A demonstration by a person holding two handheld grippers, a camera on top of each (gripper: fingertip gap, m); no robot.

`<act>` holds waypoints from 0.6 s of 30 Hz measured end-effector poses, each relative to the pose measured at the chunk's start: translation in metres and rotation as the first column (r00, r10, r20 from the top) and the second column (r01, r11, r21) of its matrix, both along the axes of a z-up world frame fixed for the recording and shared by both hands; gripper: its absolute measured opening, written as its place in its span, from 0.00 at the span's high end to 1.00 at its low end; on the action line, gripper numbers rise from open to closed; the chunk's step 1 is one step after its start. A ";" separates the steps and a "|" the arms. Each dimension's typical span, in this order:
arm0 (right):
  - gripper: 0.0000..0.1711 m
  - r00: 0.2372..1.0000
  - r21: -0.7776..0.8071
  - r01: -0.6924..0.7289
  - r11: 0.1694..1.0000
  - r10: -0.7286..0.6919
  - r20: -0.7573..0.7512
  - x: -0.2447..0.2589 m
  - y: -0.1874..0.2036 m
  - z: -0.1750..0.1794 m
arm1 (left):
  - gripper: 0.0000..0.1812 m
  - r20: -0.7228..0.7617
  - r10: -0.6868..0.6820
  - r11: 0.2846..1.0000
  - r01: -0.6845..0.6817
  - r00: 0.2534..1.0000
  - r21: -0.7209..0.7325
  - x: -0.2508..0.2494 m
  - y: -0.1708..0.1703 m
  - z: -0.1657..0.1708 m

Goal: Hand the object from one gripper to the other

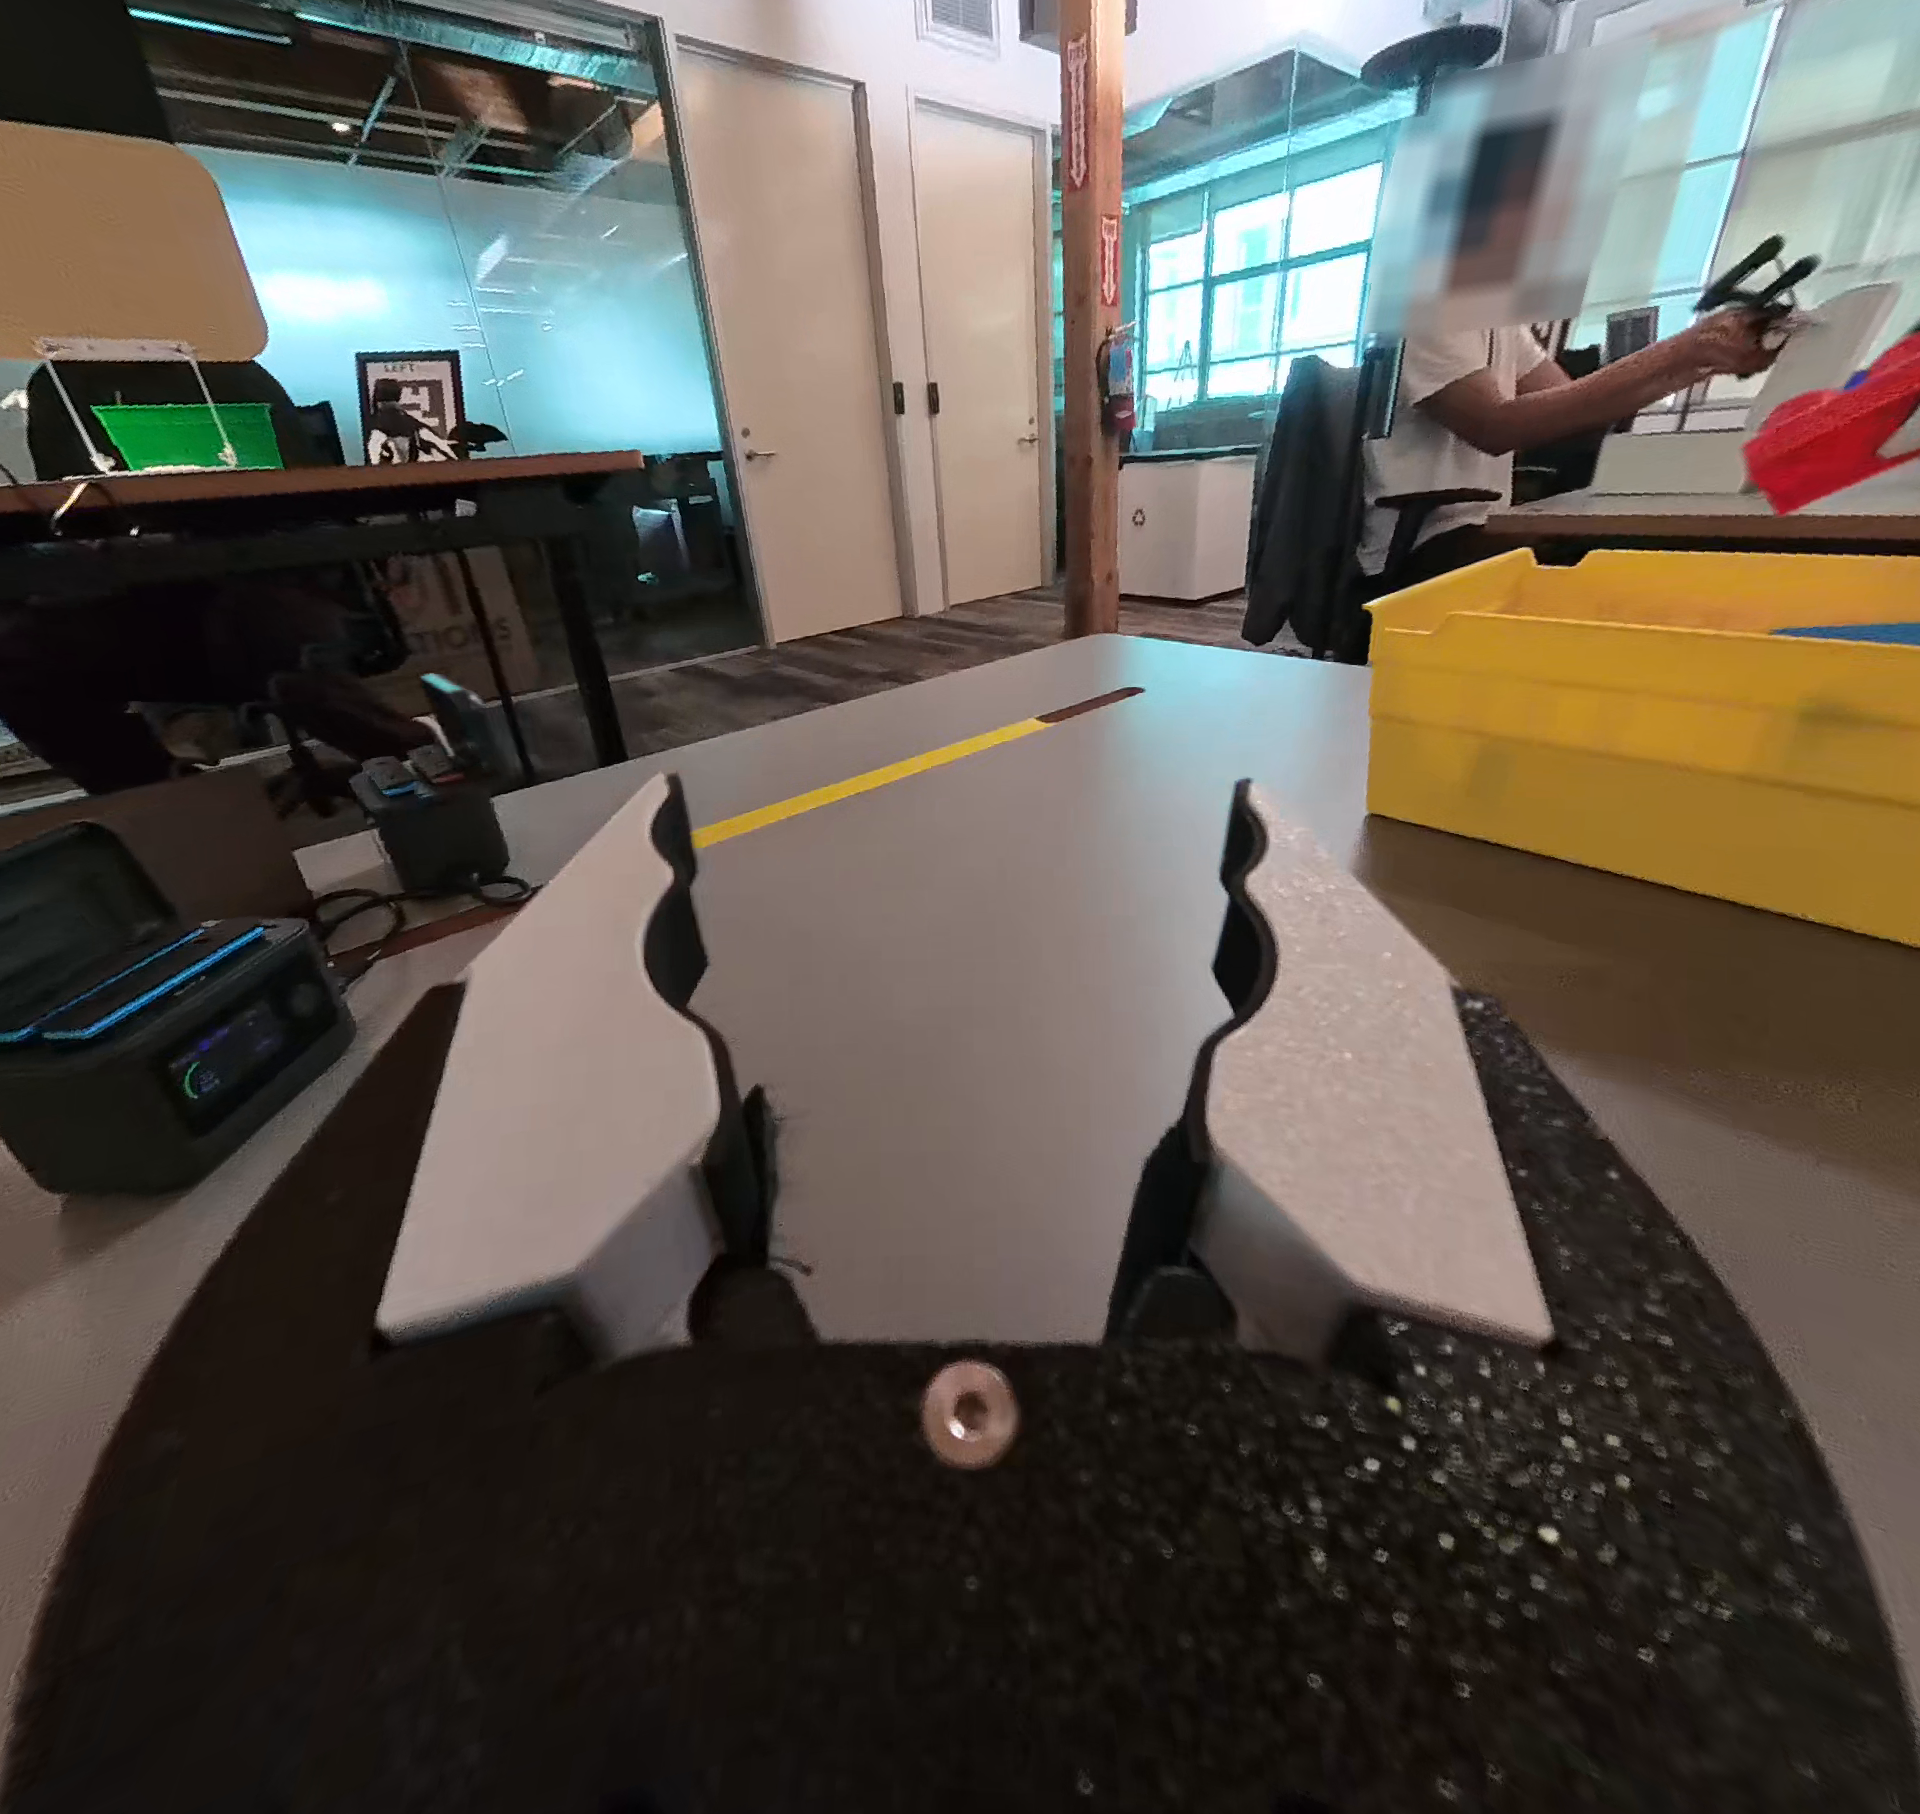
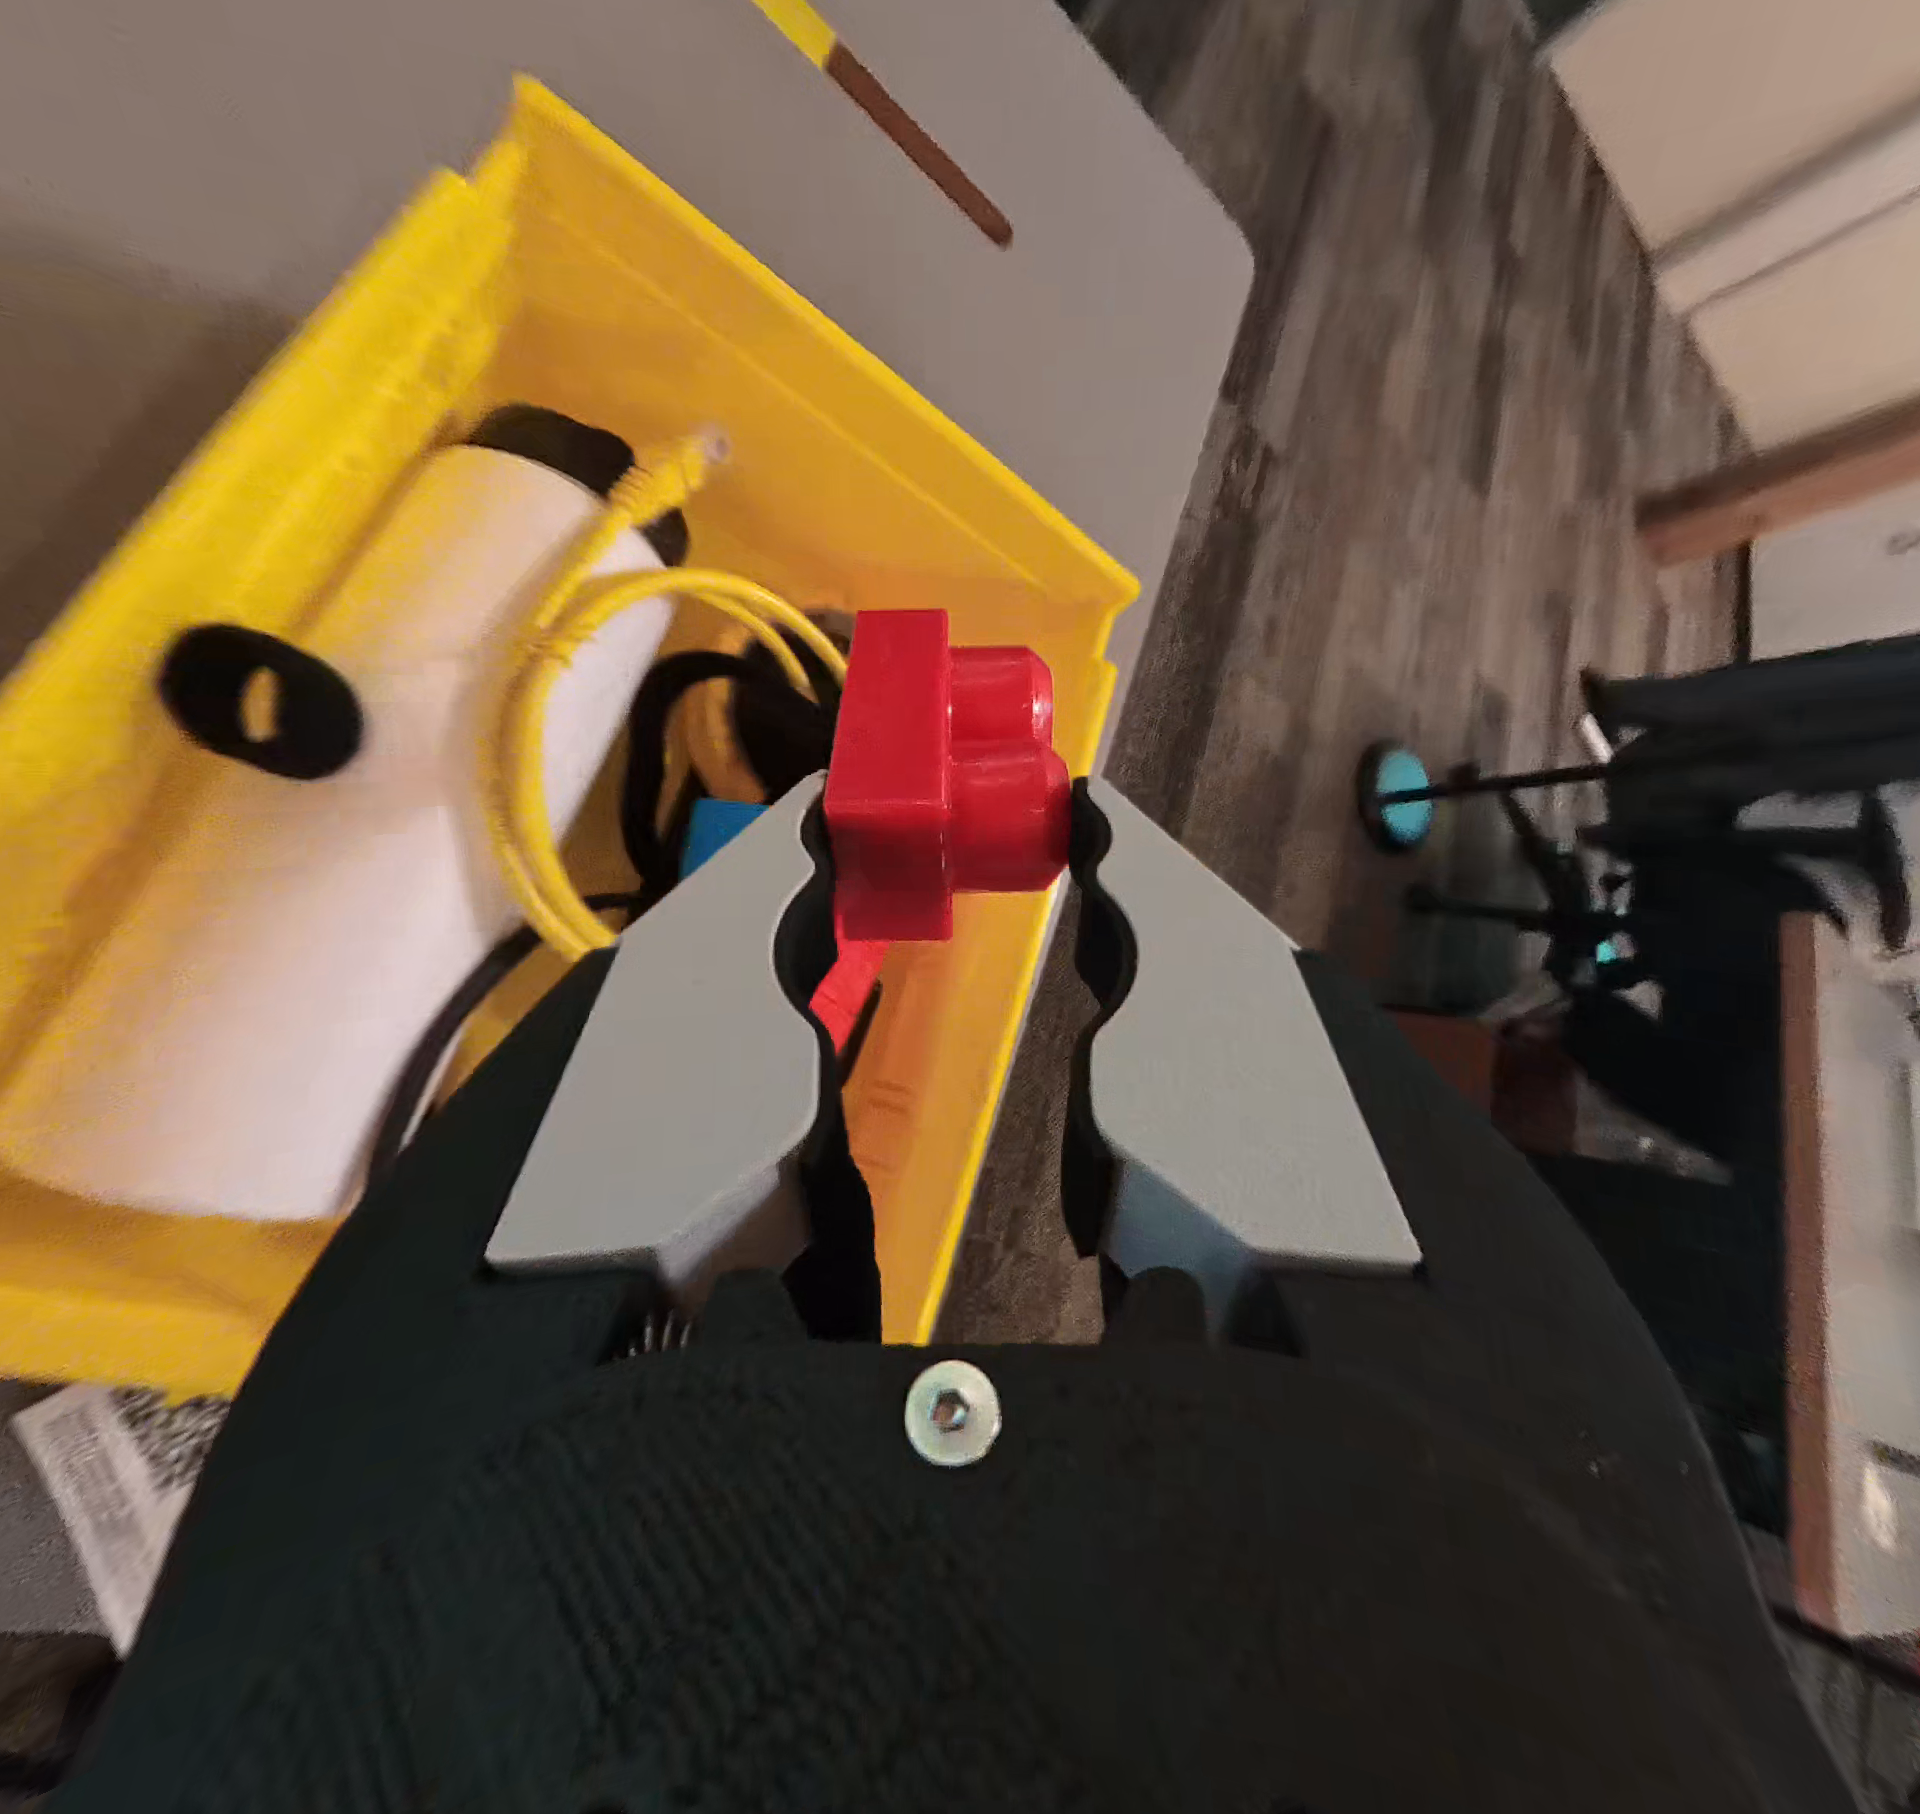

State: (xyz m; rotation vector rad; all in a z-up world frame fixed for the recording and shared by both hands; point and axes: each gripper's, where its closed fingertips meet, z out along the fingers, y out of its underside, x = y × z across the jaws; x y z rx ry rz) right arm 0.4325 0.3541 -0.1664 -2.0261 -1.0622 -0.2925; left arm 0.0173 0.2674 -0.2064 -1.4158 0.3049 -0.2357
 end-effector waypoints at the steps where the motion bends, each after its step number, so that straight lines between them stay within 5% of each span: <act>1: 0.75 1.000 -0.025 0.004 1.000 -0.005 -0.019 0.003 0.004 -0.008 | 0.43 0.004 0.008 1.000 -0.008 1.000 0.000 -0.001 0.000 0.000; 4: 0.74 0.997 -0.097 0.021 0.995 -0.028 -0.068 0.004 0.009 -0.028 | 0.38 0.026 0.023 0.999 -0.024 0.999 0.022 -0.006 -0.002 0.002; 8: 0.50 0.987 -0.126 0.155 0.980 -0.159 -0.023 0.015 0.010 -0.033 | 0.31 -0.014 0.015 0.999 -0.014 1.000 0.040 -0.001 -0.002 0.002; 13: 0.49 0.972 0.060 0.177 0.982 -0.165 -0.166 -0.021 -0.005 0.029 | 0.24 -0.008 0.048 0.997 -0.048 0.999 0.064 -0.001 -0.011 0.007; 16: 0.49 0.943 0.163 0.029 0.986 0.027 -0.332 -0.096 -0.037 0.071 | 0.27 -0.035 0.034 0.999 -0.033 0.999 0.038 0.013 -0.024 0.003; 18: 0.51 0.852 0.233 -0.139 0.962 0.236 -0.467 -0.165 -0.067 0.090 | 0.33 -0.040 -0.003 1.000 0.003 0.999 0.001 0.031 -0.037 0.005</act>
